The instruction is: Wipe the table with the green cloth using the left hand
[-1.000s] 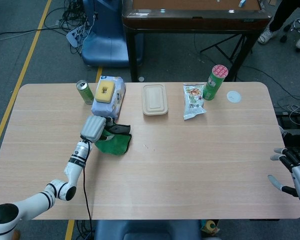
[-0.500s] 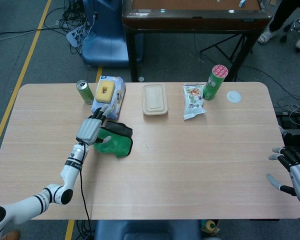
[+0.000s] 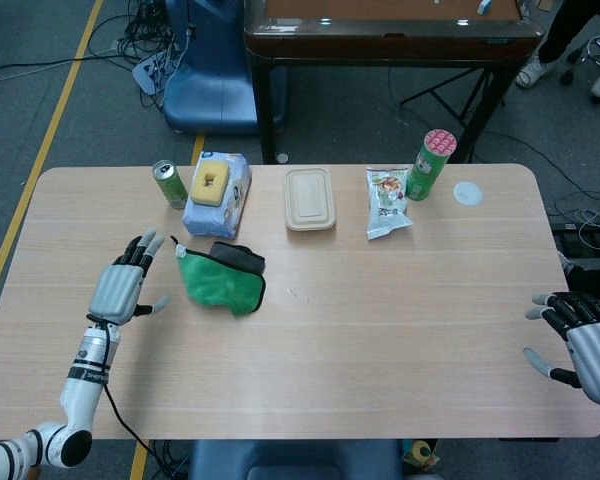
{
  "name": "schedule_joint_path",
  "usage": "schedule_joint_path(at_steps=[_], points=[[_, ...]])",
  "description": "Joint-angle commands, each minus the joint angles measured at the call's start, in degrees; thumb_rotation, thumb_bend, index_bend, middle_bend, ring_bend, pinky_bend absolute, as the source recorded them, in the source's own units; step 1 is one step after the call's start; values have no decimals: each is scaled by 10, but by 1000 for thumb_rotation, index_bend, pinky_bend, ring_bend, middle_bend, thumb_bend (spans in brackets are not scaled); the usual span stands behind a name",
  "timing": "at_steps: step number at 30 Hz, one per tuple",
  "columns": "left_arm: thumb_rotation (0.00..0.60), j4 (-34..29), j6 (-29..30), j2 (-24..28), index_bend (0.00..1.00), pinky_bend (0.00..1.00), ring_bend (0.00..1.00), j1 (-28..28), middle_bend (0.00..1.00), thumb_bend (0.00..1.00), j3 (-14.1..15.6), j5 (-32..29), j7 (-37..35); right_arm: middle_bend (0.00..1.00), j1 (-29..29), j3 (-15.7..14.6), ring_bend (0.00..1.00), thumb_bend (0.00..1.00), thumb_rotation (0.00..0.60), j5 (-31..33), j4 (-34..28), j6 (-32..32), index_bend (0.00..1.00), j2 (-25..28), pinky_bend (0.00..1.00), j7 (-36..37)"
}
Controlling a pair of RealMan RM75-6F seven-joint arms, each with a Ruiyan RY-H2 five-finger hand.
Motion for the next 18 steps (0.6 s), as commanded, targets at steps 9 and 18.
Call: schedule_joint_path(at_steps=[9,18], points=[[600,-103,132,91,14,257,8,122,0,193,56,33,14,299,24,-7,215,296,600,-30,23,-21,391,-17,188,14],[600,-136,206,114,22,257,9,192,0,193,86,69,20,299,37,-11,215,296,600,-53,49,-18,391,-35,188,32]])
